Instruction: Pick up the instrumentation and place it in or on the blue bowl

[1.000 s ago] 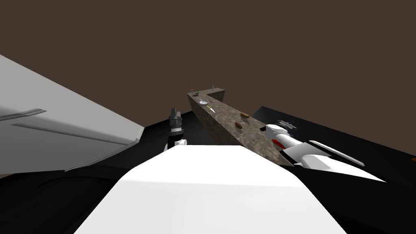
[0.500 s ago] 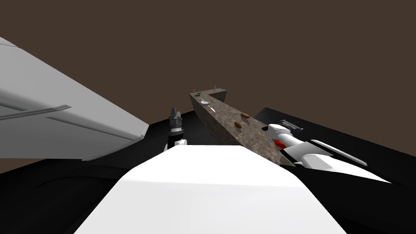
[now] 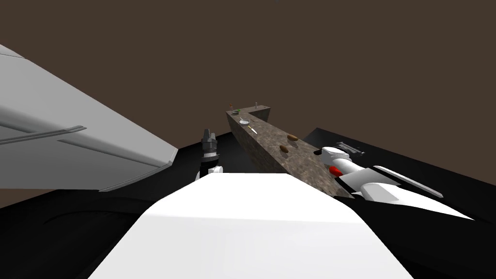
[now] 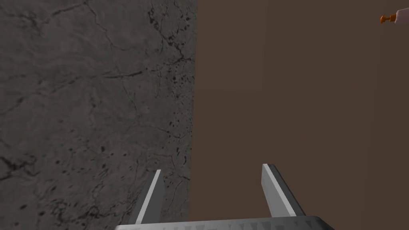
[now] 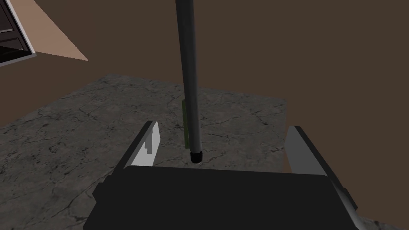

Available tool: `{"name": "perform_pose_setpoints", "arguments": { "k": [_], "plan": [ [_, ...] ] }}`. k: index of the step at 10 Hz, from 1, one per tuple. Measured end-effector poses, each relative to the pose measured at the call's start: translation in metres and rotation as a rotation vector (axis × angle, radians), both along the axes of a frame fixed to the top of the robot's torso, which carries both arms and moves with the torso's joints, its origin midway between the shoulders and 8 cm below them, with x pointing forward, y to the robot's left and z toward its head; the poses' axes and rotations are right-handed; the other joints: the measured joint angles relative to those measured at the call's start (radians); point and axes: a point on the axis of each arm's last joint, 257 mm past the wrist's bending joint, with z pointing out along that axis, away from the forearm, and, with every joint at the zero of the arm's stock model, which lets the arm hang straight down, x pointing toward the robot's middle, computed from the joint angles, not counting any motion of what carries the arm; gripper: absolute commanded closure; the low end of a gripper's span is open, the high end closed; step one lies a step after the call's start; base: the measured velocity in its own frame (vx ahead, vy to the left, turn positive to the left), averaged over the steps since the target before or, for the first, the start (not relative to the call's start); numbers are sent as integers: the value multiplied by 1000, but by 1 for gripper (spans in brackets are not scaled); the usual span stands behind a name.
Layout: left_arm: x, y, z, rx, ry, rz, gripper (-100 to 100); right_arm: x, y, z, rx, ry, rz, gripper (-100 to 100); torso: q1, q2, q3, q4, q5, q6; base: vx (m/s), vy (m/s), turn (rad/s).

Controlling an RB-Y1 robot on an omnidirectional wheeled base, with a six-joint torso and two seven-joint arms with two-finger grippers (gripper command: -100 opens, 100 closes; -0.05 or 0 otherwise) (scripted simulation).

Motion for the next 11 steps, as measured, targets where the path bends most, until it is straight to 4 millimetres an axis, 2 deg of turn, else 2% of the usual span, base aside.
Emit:
{"name": "perform_pose_setpoints", "arguments": {
  "k": [3, 7, 8, 11],
  "plan": [
    [0, 0, 0, 0, 0, 0, 0, 6, -14, 35, -5, -8, 7, -100, 2, 1, 1, 0, 1, 0, -16, 69, -7],
    [0, 0, 0, 0, 0, 0, 0, 8, -30, 62, -12, -14, 12, -100, 1, 0, 0, 0, 0, 0, -6, 42, -4],
    [0, 0, 0, 0, 0, 0, 0, 8, -30, 62, -13, -13, 13, 0, -1, 0, 0, 0, 0, 0, 0, 0, 0],
    [0, 0, 0, 0, 0, 0, 0, 8, -30, 62, -13, -13, 13, 0, -3, 0, 0, 0, -1, 0, 0, 0, 0]
  ]
}}
